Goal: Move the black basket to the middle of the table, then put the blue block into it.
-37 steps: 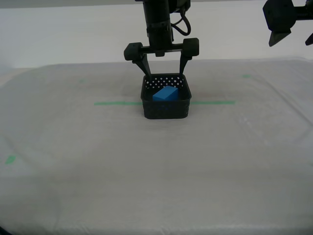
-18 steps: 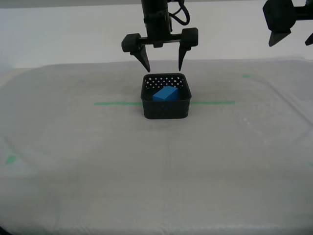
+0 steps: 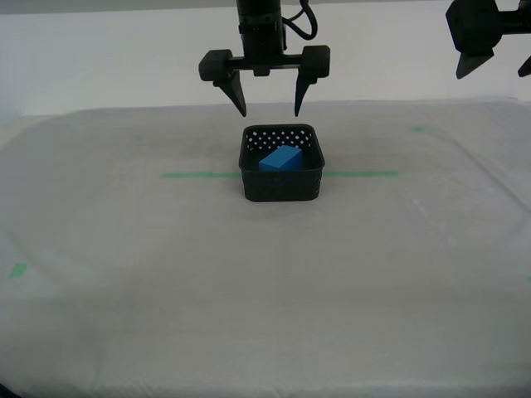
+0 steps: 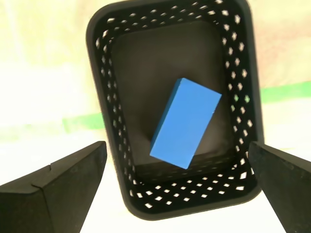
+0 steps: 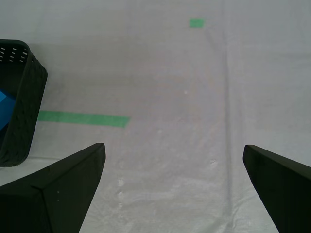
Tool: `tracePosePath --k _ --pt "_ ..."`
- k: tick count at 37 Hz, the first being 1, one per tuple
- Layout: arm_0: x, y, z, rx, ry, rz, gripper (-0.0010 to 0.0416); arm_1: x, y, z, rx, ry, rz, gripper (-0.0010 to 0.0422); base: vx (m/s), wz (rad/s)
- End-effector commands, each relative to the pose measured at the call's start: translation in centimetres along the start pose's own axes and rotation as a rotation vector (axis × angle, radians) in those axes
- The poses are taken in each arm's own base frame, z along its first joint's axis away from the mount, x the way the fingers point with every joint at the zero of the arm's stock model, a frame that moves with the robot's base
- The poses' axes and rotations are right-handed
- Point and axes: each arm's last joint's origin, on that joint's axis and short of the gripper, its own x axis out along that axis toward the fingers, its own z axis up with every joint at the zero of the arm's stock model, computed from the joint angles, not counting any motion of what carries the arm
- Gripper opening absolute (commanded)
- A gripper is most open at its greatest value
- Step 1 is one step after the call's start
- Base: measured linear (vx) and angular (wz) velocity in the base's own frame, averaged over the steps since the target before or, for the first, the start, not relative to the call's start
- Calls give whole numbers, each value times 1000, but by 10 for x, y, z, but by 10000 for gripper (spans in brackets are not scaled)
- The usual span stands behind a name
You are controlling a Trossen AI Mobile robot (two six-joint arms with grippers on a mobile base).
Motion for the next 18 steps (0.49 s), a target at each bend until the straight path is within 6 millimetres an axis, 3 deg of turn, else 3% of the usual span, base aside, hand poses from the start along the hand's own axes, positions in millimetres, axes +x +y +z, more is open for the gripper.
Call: tracePosePath --k 1,18 --pt "0 0 0 0 -2 -3 398 -1 2 -1 5 13 13 401 0 0" --pt "0 0 0 0 -2 -3 398 -1 5 -1 8 22 30 401 0 0"
